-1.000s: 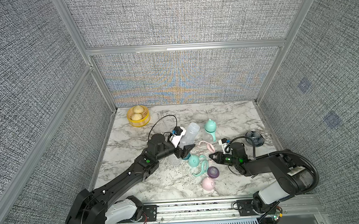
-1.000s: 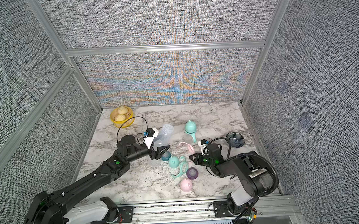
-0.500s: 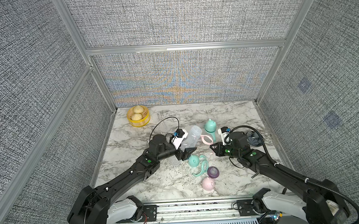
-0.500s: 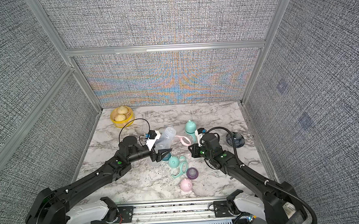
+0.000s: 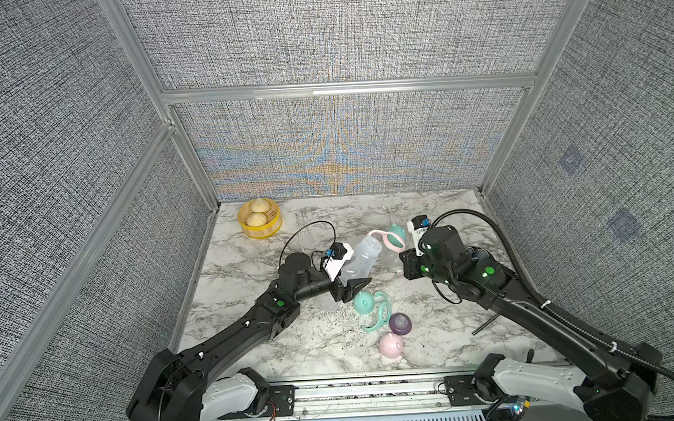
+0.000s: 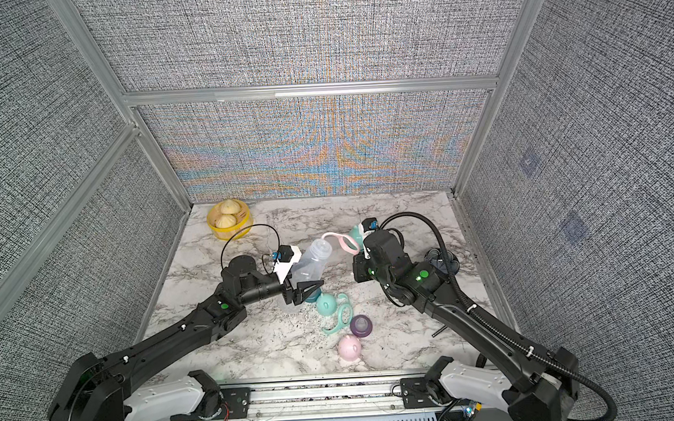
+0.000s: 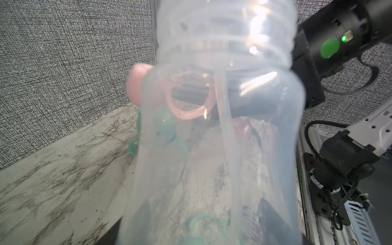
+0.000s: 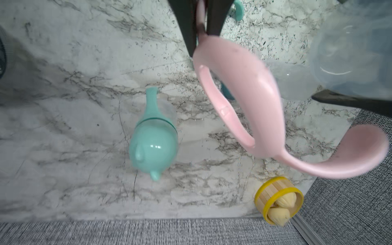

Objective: Assemble the baby bottles
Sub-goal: Put on the handle of the baby bottle.

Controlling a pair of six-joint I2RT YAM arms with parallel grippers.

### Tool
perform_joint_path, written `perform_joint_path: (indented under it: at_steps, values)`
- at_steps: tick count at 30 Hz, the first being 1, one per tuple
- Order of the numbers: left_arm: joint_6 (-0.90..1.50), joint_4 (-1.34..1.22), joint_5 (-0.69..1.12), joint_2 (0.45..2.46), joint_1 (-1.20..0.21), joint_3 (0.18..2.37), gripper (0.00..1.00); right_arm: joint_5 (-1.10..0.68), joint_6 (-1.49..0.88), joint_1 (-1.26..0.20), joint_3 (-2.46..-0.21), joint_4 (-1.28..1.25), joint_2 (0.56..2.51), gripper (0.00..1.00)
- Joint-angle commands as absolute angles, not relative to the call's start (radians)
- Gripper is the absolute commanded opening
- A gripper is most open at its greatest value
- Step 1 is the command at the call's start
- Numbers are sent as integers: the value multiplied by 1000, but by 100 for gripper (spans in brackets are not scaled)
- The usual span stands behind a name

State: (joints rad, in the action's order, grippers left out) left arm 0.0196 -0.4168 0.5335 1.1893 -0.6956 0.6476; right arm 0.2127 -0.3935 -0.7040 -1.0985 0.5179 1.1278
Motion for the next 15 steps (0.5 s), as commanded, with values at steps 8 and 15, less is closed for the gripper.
perform_joint_path:
  at_steps: [8,15]
  values:
    - [54,-495,552,1227,-699,657,4,639,-265,-883,-1291,643,1213,0]
    - [86,-488,588,1277,-701,703,3,866,-168,-1002,-1312,594,1264,0]
